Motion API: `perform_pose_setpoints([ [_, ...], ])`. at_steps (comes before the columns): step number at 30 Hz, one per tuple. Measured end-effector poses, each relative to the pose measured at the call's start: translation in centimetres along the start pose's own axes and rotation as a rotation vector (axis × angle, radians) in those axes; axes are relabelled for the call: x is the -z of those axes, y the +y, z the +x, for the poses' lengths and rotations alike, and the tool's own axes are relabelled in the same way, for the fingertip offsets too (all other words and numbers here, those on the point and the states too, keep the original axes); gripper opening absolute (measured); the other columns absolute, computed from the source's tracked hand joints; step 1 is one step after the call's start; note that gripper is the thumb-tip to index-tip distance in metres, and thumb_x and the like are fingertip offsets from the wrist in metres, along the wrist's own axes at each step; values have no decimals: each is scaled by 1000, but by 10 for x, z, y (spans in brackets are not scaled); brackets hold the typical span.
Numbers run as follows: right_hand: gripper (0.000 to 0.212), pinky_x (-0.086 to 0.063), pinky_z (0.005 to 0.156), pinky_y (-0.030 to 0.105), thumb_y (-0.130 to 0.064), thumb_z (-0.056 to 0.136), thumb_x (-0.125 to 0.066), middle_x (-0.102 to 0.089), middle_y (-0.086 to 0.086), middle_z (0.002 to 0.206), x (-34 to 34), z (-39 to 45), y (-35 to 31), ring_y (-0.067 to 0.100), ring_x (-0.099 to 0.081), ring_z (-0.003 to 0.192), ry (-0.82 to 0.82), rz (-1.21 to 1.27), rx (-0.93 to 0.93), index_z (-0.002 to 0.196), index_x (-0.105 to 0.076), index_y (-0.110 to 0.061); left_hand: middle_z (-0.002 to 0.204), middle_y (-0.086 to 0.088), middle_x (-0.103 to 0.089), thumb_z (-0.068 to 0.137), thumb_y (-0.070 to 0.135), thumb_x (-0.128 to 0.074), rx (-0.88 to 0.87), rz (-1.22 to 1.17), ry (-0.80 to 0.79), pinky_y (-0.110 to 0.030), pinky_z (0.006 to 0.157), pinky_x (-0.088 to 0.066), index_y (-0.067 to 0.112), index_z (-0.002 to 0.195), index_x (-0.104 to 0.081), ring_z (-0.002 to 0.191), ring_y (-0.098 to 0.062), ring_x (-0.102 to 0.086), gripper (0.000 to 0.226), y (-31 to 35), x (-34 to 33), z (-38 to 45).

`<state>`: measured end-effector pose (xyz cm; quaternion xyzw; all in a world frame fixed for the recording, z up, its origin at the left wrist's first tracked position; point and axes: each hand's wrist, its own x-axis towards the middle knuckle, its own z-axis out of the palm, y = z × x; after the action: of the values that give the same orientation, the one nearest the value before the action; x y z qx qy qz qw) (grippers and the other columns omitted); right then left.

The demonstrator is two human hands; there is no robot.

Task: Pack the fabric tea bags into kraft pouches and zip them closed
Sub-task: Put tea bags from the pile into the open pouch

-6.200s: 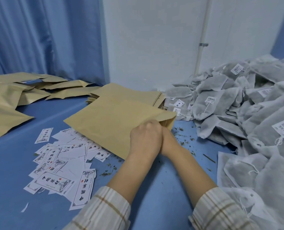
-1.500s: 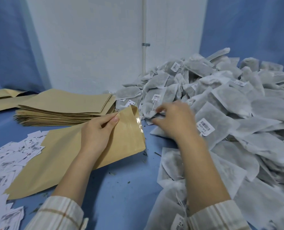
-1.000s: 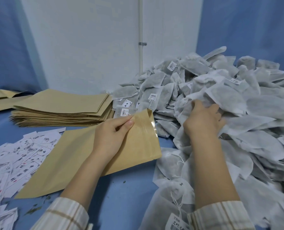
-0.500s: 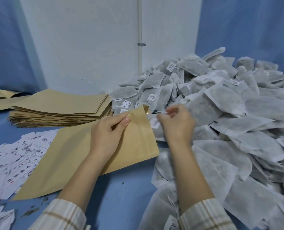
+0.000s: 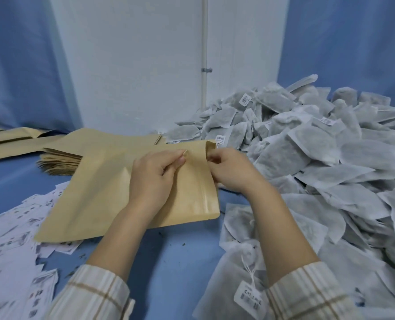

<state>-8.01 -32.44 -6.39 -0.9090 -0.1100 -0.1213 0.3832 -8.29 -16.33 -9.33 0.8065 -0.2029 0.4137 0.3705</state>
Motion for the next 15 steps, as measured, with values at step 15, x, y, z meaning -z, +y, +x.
perform_pose_setpoints([
  [15,20,-41,69,27,-21,92,-47,-61,9,92,4,-50,47,26,-57,90,93,-496,-226,98,-62,-9,90,-5,-73,82,11,-62,-80,-57,12,1,77,-32,6,92,-75,90,-9,-53,17,27,6,-15],
])
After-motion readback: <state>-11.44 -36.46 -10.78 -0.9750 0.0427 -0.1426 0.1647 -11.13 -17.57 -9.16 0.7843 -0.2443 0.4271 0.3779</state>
